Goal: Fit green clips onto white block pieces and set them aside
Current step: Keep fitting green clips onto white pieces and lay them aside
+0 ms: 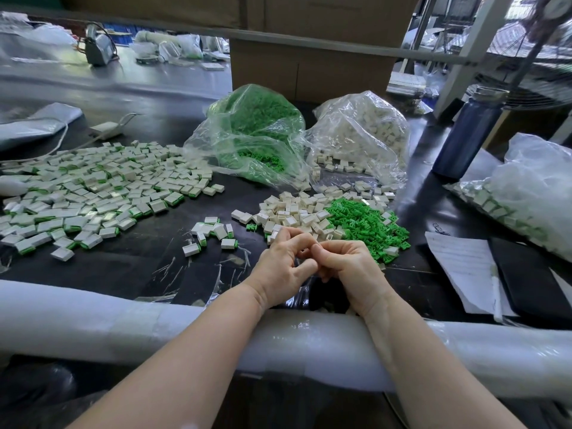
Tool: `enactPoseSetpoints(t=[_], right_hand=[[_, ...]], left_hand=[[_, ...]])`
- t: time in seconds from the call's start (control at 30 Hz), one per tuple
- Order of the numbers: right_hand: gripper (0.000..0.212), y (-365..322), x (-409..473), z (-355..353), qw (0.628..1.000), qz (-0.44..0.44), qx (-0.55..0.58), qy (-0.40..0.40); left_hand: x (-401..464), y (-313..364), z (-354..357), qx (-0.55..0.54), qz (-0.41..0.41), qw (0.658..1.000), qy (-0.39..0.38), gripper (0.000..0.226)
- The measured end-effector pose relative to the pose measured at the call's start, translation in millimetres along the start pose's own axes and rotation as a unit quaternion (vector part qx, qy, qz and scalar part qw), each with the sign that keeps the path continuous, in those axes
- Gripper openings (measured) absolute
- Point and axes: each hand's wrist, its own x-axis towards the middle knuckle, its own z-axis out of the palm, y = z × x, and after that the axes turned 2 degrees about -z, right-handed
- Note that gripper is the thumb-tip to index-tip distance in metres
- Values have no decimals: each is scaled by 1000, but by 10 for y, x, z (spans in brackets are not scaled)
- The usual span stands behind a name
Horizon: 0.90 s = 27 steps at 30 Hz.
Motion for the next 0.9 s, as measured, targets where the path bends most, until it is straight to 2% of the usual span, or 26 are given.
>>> enactPoseSetpoints(t=[0.43,0.6,0.77,0.9], right_hand=[[19,-3,-5,-5,1000,1,-8,1],[21,8,-3,12,1000,-6,-2,2],[19,5,-5,7,1000,-1,1,-8],[17,4,-2,0,1000,3,16,-4]], left_hand=[[17,-27,16,16,1,1000,-1,11],[28,-55,24,13,8,1000,10,27],[39,-70,27,2,6,1000,4,9],[42,-84,38,4,9,1000,4,11]])
